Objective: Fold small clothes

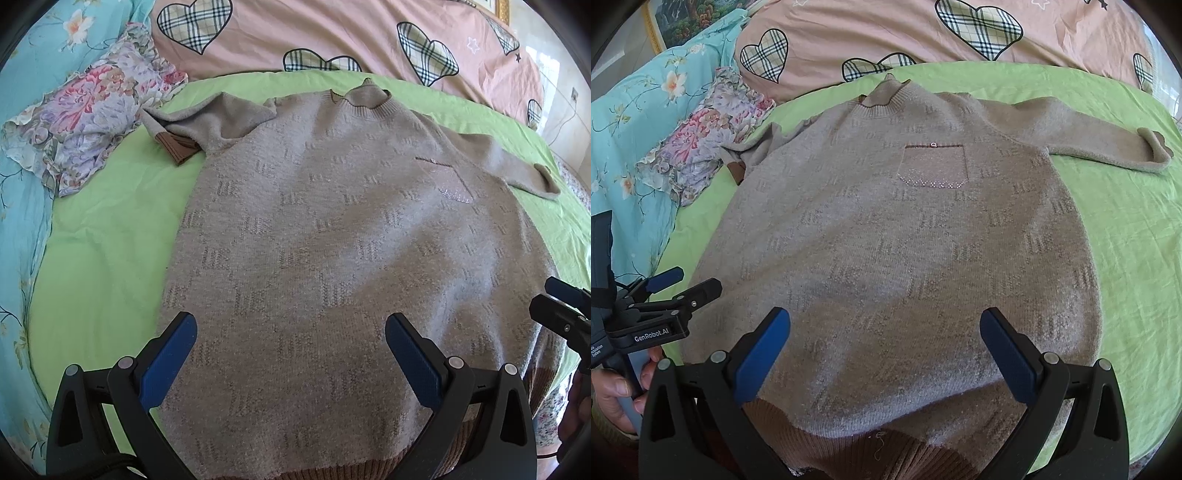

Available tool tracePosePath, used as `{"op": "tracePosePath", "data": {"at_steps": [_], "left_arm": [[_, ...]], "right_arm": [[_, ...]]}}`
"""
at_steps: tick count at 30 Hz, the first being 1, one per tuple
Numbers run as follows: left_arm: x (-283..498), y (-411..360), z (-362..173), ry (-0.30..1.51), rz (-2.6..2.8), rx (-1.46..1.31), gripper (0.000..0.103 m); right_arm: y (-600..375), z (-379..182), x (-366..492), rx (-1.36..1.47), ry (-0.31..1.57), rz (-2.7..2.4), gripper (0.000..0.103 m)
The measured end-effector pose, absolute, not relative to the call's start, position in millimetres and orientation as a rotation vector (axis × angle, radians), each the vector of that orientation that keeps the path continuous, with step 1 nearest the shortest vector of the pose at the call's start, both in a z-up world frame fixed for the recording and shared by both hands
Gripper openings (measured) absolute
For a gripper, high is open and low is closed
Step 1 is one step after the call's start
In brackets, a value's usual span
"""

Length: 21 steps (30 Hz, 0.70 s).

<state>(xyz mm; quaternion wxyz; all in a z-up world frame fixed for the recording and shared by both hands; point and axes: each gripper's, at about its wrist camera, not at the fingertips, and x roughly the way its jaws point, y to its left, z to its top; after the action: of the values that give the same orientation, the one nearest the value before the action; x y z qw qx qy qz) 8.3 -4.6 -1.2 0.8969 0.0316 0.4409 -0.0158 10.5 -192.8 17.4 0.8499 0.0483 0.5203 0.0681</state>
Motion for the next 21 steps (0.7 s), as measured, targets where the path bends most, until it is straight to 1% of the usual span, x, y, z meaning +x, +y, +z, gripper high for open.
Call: {"op": "tracePosePath", "data": {"at_steps": [5, 15, 18, 21], "left_arm": [[12.6, -5.0, -4.3, 0.932, -0.049, 0.052, 0.102], [21.9, -8.3, -4.3, 0.898, -0.099, -0.003, 0.102], [28.8, -10.9, -7.8, 0.948, -0.091, 0.015, 0.102], [35.3, -13.3, -8.1, 0.950, -0.102, 0.003, 0.102]], "right_arm": [[-198.4, 16.0, 13.8, 0.122, 1.095, 0.140, 0.103], [-215.4, 12.2, 20.7, 0.163, 1.093, 0.126, 0.103], [-223.8, 11.9, 22.5, 0.179, 1.089, 0.113, 0.103], [-235.0, 12.5, 26.4, 0.199, 1.084, 0.095, 0.103]]}}
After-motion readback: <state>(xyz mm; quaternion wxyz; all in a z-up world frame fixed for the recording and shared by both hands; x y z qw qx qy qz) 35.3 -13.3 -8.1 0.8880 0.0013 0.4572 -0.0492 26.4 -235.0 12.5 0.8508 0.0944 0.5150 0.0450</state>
